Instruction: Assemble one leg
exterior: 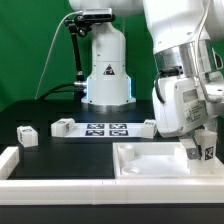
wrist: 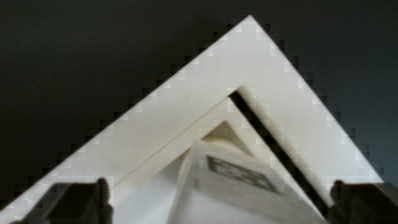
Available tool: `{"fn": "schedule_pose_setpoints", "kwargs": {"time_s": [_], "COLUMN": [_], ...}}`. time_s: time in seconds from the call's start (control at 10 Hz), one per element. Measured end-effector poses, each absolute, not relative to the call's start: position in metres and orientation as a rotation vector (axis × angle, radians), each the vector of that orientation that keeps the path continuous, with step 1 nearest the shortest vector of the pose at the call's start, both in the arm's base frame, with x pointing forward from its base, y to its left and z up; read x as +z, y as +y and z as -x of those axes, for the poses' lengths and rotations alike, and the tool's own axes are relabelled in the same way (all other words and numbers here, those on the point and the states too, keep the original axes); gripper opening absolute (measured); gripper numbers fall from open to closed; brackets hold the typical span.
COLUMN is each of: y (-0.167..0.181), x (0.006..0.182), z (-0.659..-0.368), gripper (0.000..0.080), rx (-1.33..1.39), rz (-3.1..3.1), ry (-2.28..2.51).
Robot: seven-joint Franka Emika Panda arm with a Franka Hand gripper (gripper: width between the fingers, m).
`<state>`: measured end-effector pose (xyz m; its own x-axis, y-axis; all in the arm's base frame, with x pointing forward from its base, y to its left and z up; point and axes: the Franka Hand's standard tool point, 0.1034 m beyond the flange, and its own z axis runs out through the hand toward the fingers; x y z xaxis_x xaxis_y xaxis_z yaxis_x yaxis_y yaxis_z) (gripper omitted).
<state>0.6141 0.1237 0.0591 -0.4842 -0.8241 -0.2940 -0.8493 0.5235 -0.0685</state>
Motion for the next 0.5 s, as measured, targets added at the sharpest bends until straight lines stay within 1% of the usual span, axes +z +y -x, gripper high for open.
{"fn": "schedule_pose_setpoints", "kwargs": {"time_s": [0.1,0.5], "y": [0.1266,0.1213], "x": [0.059,0.0589], "z": [-0.6131,-0.6125], "gripper": [0.0643,0.0649], "rx": [0.107,0.016], "rz": [1.567,2.155], "ry": [2.389,1.922]}}
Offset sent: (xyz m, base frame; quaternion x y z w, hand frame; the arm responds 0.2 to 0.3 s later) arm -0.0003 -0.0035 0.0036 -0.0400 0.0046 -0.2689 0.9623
